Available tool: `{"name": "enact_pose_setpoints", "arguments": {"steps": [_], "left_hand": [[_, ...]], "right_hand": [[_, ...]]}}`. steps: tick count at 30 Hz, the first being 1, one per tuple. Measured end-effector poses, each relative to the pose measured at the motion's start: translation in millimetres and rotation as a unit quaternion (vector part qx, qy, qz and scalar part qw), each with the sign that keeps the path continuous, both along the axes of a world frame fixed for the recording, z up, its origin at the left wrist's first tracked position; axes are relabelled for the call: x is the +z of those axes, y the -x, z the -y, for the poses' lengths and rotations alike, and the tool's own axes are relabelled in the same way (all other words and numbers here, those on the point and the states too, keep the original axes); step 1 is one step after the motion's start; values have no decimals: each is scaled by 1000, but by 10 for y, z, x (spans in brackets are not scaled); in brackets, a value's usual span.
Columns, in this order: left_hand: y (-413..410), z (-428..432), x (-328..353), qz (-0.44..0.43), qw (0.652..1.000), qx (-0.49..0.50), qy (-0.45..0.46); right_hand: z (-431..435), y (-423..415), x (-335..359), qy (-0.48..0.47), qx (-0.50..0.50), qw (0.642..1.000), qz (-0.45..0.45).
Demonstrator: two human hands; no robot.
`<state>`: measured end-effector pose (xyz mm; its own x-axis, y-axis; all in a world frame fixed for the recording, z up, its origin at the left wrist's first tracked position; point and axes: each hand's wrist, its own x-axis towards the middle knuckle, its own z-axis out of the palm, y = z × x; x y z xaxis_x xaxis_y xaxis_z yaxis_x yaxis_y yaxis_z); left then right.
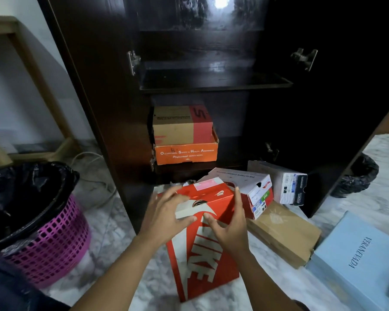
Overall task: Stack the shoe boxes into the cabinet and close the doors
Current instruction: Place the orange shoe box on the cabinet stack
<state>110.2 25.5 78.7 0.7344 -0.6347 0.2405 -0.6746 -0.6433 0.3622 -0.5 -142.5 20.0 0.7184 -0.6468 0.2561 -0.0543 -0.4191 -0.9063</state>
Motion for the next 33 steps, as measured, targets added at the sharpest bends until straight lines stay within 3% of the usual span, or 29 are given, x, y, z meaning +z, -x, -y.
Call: {"name": "enact_pose_setpoints", "arguments": {"steps": [3, 7, 12, 15, 17, 22, 33], "left_hand": [[-70, 124, 156, -27, 986, -99, -128], [-205, 129, 252, -75, 974, -88, -195], [-410, 35, 195, -103, 981, -32, -158], [-538, -19, 98, -121, 984, -11, -133], [-601, -53, 56, -131, 983, 8, -127], [-685, -89, -12, -134, 984, 36, -116], [-702, -168, -320, -241, 964, 106, -31]], "right_hand": [[10, -1, -48, 0, 17, 1000, 1], [-13, 26, -152, -56, 44, 997, -40], [-32, 147, -720, -148, 27, 980, -129], [69, 144, -1649, -197, 9, 964, -177], [12, 156, -1894, -235, 9, 949, -209], [-320, 242, -1445, -308, 46, 921, -234], [-143, 577, -1121, -245, -45, 958, -141]]}}
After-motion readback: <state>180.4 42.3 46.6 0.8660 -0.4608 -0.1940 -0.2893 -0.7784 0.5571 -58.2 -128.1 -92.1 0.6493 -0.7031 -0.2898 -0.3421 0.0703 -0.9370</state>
